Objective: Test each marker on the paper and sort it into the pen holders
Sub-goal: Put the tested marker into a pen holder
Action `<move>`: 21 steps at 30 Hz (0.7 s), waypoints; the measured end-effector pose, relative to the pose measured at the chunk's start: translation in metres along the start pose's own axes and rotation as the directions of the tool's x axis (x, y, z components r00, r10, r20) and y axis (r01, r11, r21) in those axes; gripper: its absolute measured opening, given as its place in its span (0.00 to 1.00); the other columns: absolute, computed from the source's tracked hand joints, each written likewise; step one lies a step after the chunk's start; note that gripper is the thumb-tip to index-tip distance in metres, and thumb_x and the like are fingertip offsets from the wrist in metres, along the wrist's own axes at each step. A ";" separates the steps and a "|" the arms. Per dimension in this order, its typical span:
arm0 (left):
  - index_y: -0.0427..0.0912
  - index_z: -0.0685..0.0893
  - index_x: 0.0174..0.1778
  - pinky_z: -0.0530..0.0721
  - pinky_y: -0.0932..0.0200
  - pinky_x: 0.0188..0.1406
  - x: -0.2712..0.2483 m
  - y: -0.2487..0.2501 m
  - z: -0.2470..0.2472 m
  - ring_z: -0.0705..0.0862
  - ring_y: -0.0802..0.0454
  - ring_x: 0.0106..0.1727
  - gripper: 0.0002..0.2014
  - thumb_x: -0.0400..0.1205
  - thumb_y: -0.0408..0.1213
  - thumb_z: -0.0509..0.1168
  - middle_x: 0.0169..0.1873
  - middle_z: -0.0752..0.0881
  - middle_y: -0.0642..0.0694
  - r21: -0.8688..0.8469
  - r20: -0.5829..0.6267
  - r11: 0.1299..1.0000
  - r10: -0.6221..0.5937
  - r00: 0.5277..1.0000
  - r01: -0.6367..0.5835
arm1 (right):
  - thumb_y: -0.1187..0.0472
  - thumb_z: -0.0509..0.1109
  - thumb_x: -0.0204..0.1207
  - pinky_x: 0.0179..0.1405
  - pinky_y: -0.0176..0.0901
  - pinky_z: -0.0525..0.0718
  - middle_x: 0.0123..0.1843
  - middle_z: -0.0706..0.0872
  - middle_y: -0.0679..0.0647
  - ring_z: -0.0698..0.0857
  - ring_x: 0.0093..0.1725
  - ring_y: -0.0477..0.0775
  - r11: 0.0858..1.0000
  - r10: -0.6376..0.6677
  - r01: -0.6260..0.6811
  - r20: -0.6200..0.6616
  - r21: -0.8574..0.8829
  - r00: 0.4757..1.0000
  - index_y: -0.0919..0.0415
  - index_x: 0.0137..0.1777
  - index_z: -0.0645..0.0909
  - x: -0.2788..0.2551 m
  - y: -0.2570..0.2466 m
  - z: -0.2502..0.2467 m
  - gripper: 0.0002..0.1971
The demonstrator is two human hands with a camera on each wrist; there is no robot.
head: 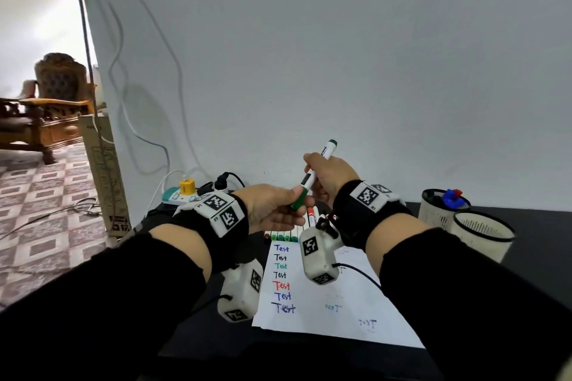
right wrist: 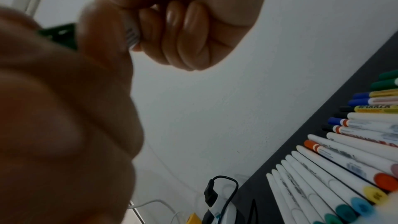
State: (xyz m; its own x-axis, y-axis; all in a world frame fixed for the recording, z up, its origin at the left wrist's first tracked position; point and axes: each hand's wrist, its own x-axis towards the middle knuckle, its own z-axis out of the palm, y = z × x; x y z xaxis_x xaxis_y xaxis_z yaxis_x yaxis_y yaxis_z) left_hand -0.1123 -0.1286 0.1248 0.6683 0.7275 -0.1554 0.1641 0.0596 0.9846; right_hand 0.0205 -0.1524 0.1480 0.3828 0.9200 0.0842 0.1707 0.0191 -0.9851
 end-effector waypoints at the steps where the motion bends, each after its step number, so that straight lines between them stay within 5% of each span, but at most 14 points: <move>1: 0.43 0.83 0.45 0.80 0.62 0.43 -0.002 0.001 0.001 0.83 0.56 0.34 0.15 0.86 0.44 0.54 0.24 0.84 0.53 0.000 0.004 1.000 -0.003 1.000 0.003 | 0.54 0.64 0.78 0.24 0.37 0.68 0.24 0.70 0.54 0.67 0.20 0.50 1.000 -0.008 0.008 -0.011 -0.012 1.000 0.59 0.31 0.74 -0.002 -0.001 0.000 0.15; 8: 0.46 0.75 0.40 0.77 0.67 0.40 -0.010 0.007 0.014 0.80 0.59 0.32 0.16 0.89 0.43 0.47 0.29 0.77 0.51 0.330 -0.122 0.944 0.037 0.992 0.005 | 0.54 0.60 0.76 0.30 0.43 0.71 0.26 0.76 0.54 0.72 0.25 0.55 0.981 0.005 -0.031 -0.138 -0.193 0.990 0.61 0.32 0.75 -0.007 -0.002 0.004 0.14; 11: 0.44 0.73 0.37 0.81 0.53 0.53 -0.006 0.009 0.019 0.78 0.54 0.34 0.15 0.89 0.40 0.48 0.30 0.75 0.49 0.460 -0.163 0.888 0.093 0.982 -0.008 | 0.52 0.58 0.75 0.38 0.47 0.75 0.31 0.79 0.55 0.77 0.30 0.57 0.968 0.037 -0.083 -0.193 -0.235 0.980 0.60 0.32 0.74 -0.008 -0.005 0.006 0.15; 14: 0.42 0.74 0.41 0.78 0.49 0.61 -0.002 0.007 0.019 0.79 0.49 0.39 0.13 0.88 0.42 0.51 0.32 0.77 0.48 0.623 -0.217 0.781 0.129 0.968 0.036 | 0.52 0.58 0.75 0.36 0.45 0.74 0.33 0.80 0.55 0.77 0.30 0.56 0.959 0.073 -0.129 -0.220 -0.253 0.973 0.60 0.33 0.74 -0.005 -0.006 0.006 0.15; 18: 0.42 0.76 0.57 0.70 0.57 0.45 -0.014 0.014 0.024 0.75 0.50 0.46 0.16 0.88 0.47 0.49 0.44 0.78 0.47 0.870 -0.248 0.479 0.221 0.943 0.116 | 0.51 0.58 0.75 0.36 0.44 0.73 0.33 0.80 0.55 0.76 0.29 0.55 0.956 0.133 -0.187 -0.232 -0.227 0.964 0.61 0.36 0.76 -0.006 -0.005 0.005 0.15; 21: 0.41 0.77 0.56 0.70 0.56 0.44 -0.015 0.012 0.025 0.76 0.50 0.46 0.16 0.88 0.47 0.49 0.43 0.78 0.47 0.882 -0.253 0.457 0.257 0.933 0.113 | 0.49 0.59 0.73 0.37 0.45 0.75 0.31 0.79 0.55 0.76 0.29 0.57 0.970 0.136 -0.172 -0.205 -0.171 0.969 0.61 0.34 0.76 -0.008 0.000 0.003 0.15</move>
State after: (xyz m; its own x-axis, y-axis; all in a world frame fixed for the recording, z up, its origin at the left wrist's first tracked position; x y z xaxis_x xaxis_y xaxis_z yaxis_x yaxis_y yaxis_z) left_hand -0.1021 -0.1554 0.1367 0.4823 0.8665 0.1286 0.7905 -0.4938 0.3623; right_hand 0.0146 -0.1587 0.1468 0.5802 0.8142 -0.0219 0.2547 -0.2069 -0.9446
